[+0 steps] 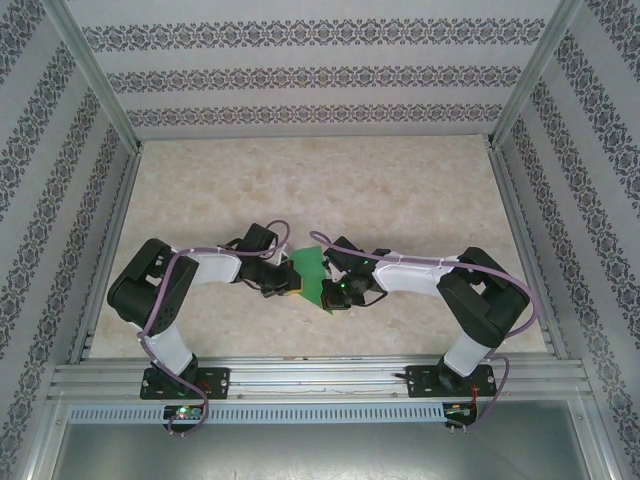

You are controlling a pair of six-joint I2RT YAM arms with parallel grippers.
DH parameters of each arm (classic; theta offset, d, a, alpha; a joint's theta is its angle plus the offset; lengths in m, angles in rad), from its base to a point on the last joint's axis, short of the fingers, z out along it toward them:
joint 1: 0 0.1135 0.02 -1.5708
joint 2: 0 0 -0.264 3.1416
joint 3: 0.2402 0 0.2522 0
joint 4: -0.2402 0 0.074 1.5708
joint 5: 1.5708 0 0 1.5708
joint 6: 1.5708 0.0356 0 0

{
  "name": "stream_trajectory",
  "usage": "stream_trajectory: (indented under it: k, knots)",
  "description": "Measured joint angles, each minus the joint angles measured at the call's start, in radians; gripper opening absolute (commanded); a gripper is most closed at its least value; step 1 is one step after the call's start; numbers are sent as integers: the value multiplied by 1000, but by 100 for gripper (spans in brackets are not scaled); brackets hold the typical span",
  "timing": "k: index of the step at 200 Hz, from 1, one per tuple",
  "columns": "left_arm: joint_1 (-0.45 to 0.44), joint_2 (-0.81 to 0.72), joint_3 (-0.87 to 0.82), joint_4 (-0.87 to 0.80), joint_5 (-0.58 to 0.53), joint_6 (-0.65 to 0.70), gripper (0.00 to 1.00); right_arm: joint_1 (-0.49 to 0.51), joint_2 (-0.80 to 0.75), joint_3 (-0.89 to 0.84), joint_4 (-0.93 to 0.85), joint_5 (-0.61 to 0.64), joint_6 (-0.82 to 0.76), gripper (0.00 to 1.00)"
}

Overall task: Fold a paper plane with a square sheet of paper (fold left side to right side)
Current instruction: Third fold the triangle at the center of the table.

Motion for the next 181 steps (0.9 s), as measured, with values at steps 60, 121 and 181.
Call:
stream_trajectory:
  k: [60, 121, 181]
  knots:
    - [67, -11, 39, -97, -45, 69, 4, 0, 1, 0, 3, -1, 0, 0]
    - [57, -206, 35, -128, -93, 88, 0, -3, -3, -10, 19, -11, 1, 0]
    - [-72, -131, 30, -76, -63, 55, 0, -9, -3, -12, 22, -17, 1, 0]
